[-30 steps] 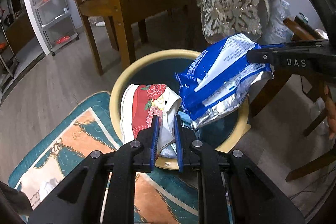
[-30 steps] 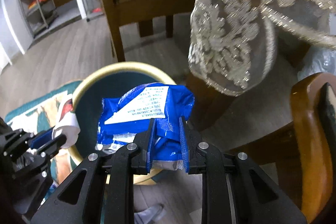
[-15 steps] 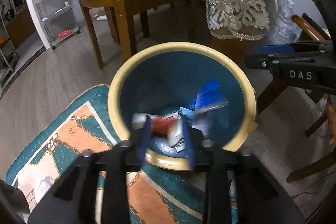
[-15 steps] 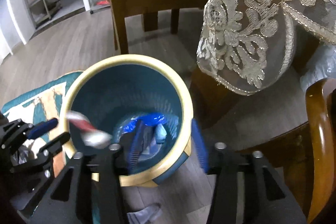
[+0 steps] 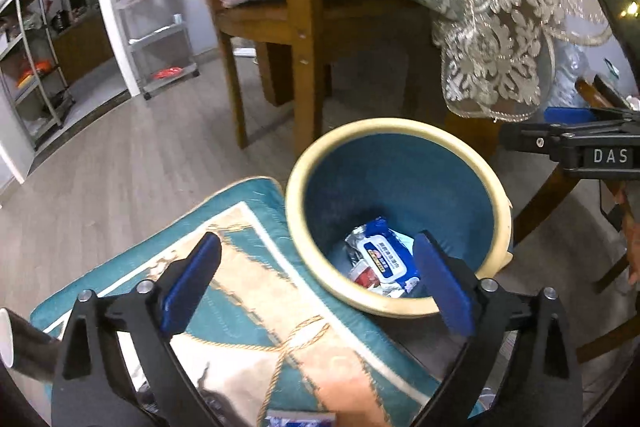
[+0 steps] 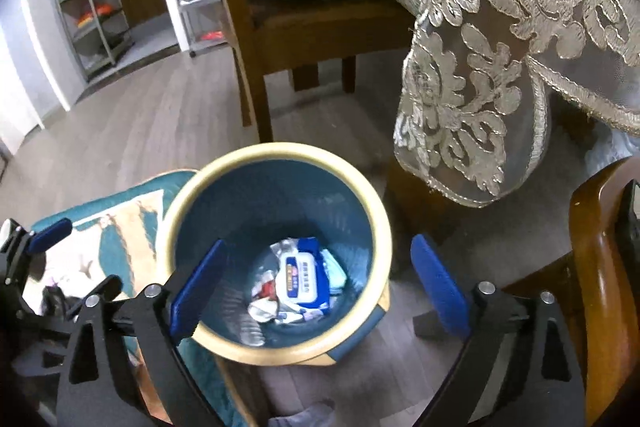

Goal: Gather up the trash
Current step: 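Move both tools back over the trash pile, then grasp the black plastic bag with the left tool while the right tool grasps the blue glove, then carry the black bag and blue glove over the wastebasket, then open the left tool to drop the black bag while the right tool releases the blue glove, then move both tools back over the trash on the rug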

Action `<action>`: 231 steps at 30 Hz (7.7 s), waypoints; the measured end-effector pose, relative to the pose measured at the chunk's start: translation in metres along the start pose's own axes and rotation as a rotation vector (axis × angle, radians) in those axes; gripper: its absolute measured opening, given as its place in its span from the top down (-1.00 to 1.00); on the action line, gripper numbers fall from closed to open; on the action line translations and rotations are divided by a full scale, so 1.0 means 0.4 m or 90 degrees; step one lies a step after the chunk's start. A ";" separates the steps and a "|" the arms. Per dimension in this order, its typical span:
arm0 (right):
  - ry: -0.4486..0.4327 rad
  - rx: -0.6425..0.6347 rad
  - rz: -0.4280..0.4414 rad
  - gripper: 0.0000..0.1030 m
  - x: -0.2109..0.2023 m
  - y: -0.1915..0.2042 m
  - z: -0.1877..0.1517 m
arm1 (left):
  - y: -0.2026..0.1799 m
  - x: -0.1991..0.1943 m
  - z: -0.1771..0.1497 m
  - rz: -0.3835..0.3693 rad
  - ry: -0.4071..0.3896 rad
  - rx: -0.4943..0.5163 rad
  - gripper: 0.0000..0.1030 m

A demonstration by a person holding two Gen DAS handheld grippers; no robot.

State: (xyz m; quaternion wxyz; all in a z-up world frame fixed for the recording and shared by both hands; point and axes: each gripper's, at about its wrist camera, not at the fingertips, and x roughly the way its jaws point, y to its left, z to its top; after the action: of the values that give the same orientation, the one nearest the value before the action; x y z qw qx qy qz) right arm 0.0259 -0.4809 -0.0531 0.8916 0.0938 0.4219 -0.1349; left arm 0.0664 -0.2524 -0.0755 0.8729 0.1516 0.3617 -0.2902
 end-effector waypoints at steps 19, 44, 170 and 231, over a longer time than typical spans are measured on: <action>-0.017 -0.048 0.037 -0.83 -0.040 0.149 -0.005 | 0.185 -0.253 -0.104 0.066 -0.038 0.005 -0.88; 0.148 -0.126 0.205 -0.83 0.016 0.471 -0.216 | 0.433 -0.275 -0.303 0.138 0.063 -0.108 -0.88; -0.002 0.078 0.113 0.62 -0.007 0.039 0.023 | 0.063 -0.033 -0.047 -0.033 0.045 -0.050 0.83; -0.026 0.058 0.058 -0.87 0.031 0.074 0.051 | 0.071 -0.012 -0.018 -0.008 0.004 -0.080 -0.88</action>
State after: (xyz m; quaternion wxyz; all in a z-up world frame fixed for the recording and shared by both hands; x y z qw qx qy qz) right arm 0.0577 -0.4605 -0.0482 0.9001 0.1508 0.3923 -0.1151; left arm 0.0771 -0.2248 -0.0757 0.8777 0.0950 0.3831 -0.2717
